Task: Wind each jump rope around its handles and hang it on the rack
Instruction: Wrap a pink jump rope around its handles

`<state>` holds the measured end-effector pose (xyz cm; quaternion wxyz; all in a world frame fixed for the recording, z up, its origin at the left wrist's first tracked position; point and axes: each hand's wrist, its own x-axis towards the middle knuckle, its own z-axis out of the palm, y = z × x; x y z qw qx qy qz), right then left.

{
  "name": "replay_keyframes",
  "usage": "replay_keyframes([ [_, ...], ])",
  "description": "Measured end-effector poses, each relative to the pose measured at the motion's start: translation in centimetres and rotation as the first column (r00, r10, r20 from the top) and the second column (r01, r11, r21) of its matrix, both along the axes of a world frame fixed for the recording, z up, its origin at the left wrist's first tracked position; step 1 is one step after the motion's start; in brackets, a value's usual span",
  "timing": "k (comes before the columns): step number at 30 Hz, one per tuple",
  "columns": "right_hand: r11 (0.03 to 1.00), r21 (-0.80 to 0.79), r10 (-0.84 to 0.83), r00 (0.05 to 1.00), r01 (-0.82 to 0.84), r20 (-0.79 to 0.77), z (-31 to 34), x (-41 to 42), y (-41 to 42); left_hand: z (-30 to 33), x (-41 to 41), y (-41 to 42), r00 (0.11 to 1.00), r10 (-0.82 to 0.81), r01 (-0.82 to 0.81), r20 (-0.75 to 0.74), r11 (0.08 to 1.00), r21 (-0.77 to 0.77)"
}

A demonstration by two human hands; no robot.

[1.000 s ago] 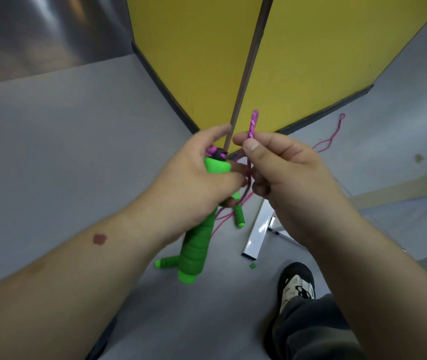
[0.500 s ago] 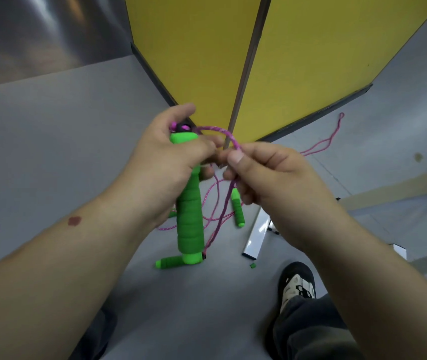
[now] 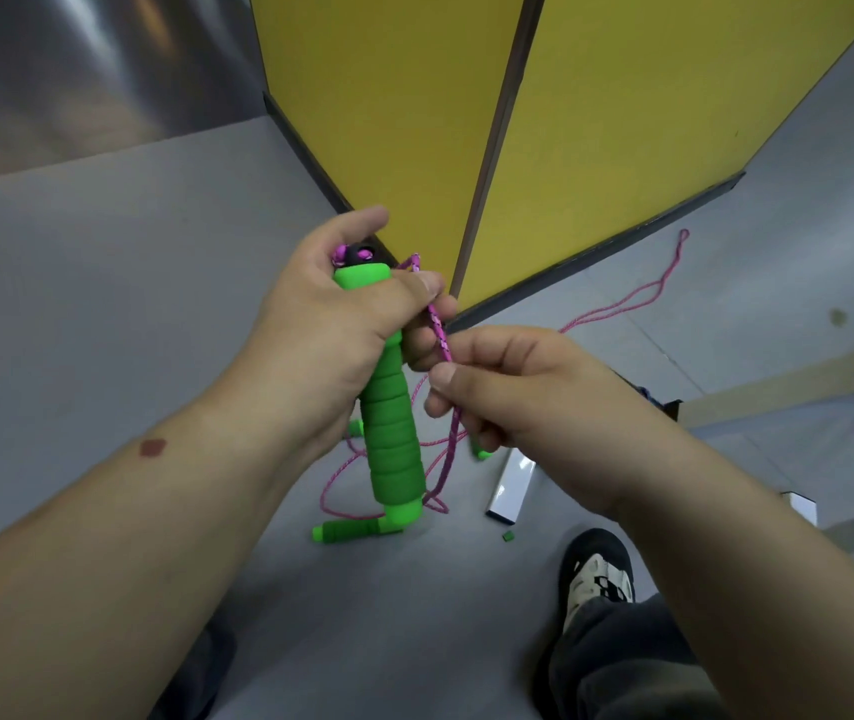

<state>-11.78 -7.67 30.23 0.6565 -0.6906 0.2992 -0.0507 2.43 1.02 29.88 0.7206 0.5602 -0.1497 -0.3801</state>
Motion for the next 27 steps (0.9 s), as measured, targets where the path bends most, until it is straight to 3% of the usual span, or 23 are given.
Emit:
replay_keyframes([
  [4, 0.983, 0.003, -0.182, 0.976, 0.183, 0.120, -0.2, 0.1, -0.2, -0.3, 0.1, 0.4, 0.981, -0.076, 0.048, 0.178, 0.986, 0.159],
  [8, 0.952, -0.017, -0.298, 0.938, 0.306, 0.176, -0.4, -0.1, -0.8, -0.2, -1.3, 0.4, 0.935, -0.319, 0.287, 0.156, 0.937, 0.198],
  [10, 0.947, 0.020, -0.320, 0.933, 0.321, 0.165, -0.4, -0.1, -0.8, -0.3, -1.8, 0.4, 0.919, -0.355, 0.323, 0.173, 0.927, 0.189],
  [15, 0.956, 0.106, -0.282, 0.956, 0.272, 0.086, -0.7, 0.2, -0.7, -0.1, -1.5, 0.2, 0.976, -0.199, 0.192, 0.090, 0.978, 0.079],
  [18, 0.989, 0.115, -0.101, 0.995, 0.099, 0.012, -0.4, 0.0, -0.6, 0.3, -0.5, 0.0, 0.999, -0.023, 0.023, -0.039, 1.000, 0.008],
  [20, 0.996, 0.083, -0.039, 0.999, 0.036, 0.023, -0.2, 0.0, -0.3, 0.3, 0.0, 0.0, 0.995, 0.032, -0.032, -0.093, 0.999, -0.003],
  [22, 0.996, 0.059, -0.078, 0.992, 0.073, 0.097, 0.0, 0.0, -0.2, 0.3, 0.2, 0.1, 0.998, 0.041, -0.040, -0.037, 0.998, 0.050],
  [27, 0.962, 0.027, -0.270, 0.935, 0.271, 0.230, 0.0, -0.1, -0.9, 0.4, -1.4, 0.5, 0.952, -0.275, 0.252, 0.135, 0.953, 0.167],
])
